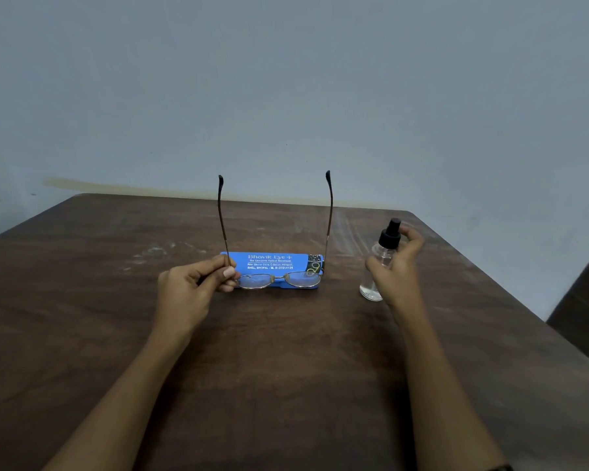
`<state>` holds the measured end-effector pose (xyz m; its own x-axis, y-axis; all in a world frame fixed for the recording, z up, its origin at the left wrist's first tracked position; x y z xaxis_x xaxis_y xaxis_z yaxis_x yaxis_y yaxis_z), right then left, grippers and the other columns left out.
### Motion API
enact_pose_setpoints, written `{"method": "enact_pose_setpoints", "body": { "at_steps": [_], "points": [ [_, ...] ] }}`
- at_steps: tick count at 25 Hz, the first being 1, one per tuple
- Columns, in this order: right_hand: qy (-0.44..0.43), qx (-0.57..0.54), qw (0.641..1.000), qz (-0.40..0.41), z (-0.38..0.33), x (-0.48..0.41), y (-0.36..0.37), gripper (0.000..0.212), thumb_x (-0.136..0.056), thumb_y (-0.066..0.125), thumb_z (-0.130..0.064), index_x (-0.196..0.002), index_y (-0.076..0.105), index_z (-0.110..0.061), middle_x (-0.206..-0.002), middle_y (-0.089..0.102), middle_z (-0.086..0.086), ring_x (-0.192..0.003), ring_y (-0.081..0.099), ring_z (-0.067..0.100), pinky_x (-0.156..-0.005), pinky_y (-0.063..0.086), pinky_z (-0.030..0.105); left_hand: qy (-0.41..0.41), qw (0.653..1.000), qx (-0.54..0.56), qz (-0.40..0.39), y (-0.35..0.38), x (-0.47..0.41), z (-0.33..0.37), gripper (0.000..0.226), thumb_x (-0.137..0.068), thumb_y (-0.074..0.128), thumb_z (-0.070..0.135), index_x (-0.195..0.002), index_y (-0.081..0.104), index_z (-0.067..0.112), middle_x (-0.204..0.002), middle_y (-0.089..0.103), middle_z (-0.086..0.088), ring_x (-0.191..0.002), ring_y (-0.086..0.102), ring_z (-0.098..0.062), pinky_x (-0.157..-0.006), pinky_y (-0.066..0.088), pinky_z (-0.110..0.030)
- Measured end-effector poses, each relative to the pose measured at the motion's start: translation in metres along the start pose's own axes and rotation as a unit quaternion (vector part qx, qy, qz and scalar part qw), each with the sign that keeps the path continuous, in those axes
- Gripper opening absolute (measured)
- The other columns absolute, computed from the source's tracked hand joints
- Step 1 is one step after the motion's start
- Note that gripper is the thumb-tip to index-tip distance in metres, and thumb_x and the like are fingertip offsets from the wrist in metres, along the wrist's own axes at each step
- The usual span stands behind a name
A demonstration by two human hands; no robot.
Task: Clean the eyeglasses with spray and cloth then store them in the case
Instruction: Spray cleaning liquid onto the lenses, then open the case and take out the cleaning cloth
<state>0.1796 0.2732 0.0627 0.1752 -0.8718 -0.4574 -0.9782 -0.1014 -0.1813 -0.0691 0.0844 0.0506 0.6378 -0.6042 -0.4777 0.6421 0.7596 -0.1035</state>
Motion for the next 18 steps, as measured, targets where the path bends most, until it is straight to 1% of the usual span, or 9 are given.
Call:
{"method": "enact_pose_setpoints", "body": {
  "at_steps": [3,6,8,9,11,13,15,16,18],
  "points": [
    [0.007,0.014,1.0,0.001,0.002,0.0,0.0,0.059,-0.077,0.052,0.008,-0.124,0.024,-0.011,-0.091,0.051,-0.005,-0.078,0.052,0.016,-0.074,0.041,0.033,0.004,1.0,-0.004,0.003,0.0,0.0,0.002,0.021,-0.08,0.061,-0.005,-0.099,0.067,0.002,-0.068,0.071,0.003,-0.051,0.063,0.004,-0.058,0.049,-0.003],
    [0.016,0.019,1.0,-0.011,0.002,0.0,0.0,0.06,-0.076,0.053,0.008,-0.126,0.025,-0.011,-0.107,0.052,0.01,-0.087,0.053,0.021,-0.075,0.04,0.03,0.005,1.0,-0.002,0.001,-0.001,0.002,0.003,0.024,-0.08,0.061,-0.004,-0.096,0.067,0.012,-0.056,0.069,0.017,-0.051,0.063,0.004,-0.058,0.048,-0.003],
    [0.015,0.018,1.0,-0.006,-0.001,0.002,-0.001,0.062,-0.076,0.056,0.003,-0.129,0.027,-0.012,-0.119,0.051,0.015,-0.097,0.052,0.024,-0.079,0.042,0.029,0.001,1.0,0.003,0.007,-0.002,0.002,0.001,0.023,-0.08,0.061,-0.004,-0.094,0.066,0.013,-0.063,0.071,0.009,-0.051,0.063,0.004,-0.059,0.048,-0.003],
    [0.002,0.028,0.999,0.025,-0.006,0.004,-0.006,0.061,-0.076,0.057,-0.004,-0.13,0.029,-0.012,-0.125,0.049,0.015,-0.106,0.049,0.025,-0.086,0.041,0.033,-0.002,1.0,0.006,0.011,-0.003,0.002,0.001,0.023,-0.08,0.061,-0.004,-0.094,0.067,0.013,-0.064,0.071,0.007,-0.051,0.063,0.004,-0.059,0.049,-0.003],
    [-0.079,0.076,0.985,0.134,-0.028,0.015,-0.023,0.054,-0.075,0.054,-0.018,-0.127,0.039,-0.012,-0.122,0.049,0.009,-0.114,0.042,0.026,-0.098,0.033,0.038,-0.004,1.0,0.007,0.014,-0.003,0.002,0.0,0.023,-0.08,0.061,-0.004,-0.095,0.067,0.012,-0.064,0.072,0.007,-0.052,0.064,0.003,-0.059,0.049,-0.004],
    [-0.191,0.092,0.959,0.187,-0.055,0.031,-0.025,0.038,-0.08,0.05,-0.02,-0.117,0.05,-0.012,-0.101,0.049,-0.001,-0.097,0.045,0.02,-0.089,0.034,0.028,0.0,1.0,-0.001,0.02,-0.004,0.002,0.001,0.023,-0.08,0.062,-0.003,-0.097,0.066,0.011,-0.074,0.071,-0.004,-0.052,0.064,0.004,-0.059,0.049,-0.004],
    [-0.22,0.064,0.967,0.113,-0.062,0.034,-0.004,0.024,-0.084,0.053,-0.015,-0.106,0.059,-0.009,-0.086,0.047,-0.006,-0.079,0.047,0.012,-0.075,0.04,0.027,0.002,1.0,-0.008,0.022,-0.005,0.002,0.001,0.023,-0.08,0.062,-0.003,-0.097,0.066,0.011,-0.08,0.07,-0.008,-0.052,0.063,0.004,-0.059,0.049,-0.004],
    [-0.195,0.049,0.978,0.054,-0.059,0.032,0.011,0.02,-0.085,0.056,-0.013,-0.104,0.062,-0.008,-0.084,0.051,-0.004,-0.073,0.048,0.007,-0.071,0.041,0.025,0.001,1.0,-0.009,0.023,-0.005,0.003,0.001,0.023,-0.08,0.062,-0.003,-0.097,0.066,0.011,-0.08,0.07,-0.008,-0.051,0.063,0.005,-0.059,0.05,-0.004],
    [-0.117,0.016,0.991,-0.056,-0.045,0.029,0.037,0.019,-0.085,0.061,-0.009,-0.104,0.065,-0.007,-0.089,0.061,0.007,-0.073,0.051,0.0,-0.066,0.042,0.01,-0.001,1.0,-0.009,0.027,-0.006,0.003,0.001,0.023,-0.08,0.061,-0.004,-0.097,0.066,0.011,-0.081,0.07,-0.01,-0.05,0.063,0.005,-0.06,0.05,-0.005]
  ]
}}
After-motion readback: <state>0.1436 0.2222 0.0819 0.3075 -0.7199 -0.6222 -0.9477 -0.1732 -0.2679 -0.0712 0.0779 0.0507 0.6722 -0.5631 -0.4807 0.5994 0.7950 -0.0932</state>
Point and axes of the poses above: each hand's wrist, its own x-axis away from the middle knuckle, its own y-axis out of the palm, z = x × y, the point moved 8 cm from there along -x, towards the middle knuckle
